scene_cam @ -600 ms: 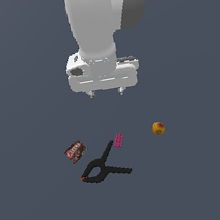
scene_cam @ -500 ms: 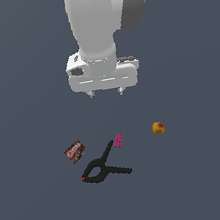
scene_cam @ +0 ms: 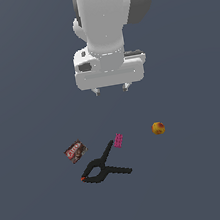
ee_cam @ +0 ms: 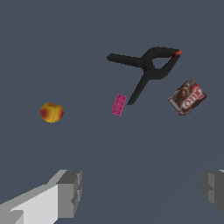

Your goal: Pick up a designated object from a clutter of objects.

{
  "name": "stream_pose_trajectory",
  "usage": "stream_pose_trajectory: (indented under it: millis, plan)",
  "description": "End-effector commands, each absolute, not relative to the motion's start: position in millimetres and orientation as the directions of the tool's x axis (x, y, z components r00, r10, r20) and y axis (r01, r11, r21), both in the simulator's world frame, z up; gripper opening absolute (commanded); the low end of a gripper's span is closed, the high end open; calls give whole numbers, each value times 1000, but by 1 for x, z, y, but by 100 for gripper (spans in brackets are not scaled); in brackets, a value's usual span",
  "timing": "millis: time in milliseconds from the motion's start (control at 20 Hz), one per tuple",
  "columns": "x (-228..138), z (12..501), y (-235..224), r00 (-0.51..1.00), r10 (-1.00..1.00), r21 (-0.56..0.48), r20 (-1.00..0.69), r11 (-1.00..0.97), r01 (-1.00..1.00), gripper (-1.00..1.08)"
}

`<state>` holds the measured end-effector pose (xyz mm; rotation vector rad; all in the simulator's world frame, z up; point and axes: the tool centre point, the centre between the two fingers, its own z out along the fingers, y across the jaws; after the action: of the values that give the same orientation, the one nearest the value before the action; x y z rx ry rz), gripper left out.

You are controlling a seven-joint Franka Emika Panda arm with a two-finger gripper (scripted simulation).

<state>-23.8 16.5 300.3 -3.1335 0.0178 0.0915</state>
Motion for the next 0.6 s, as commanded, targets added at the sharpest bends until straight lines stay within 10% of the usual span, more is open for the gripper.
stream_pose_trajectory:
  millis: [0, 550]
  plan:
    - [-24, 300, 16, 998, -11, -6, -59, -1000, -12, 100]
    - [-3, 273, -6, 991, -126, -19, -54, -992, -127, 100]
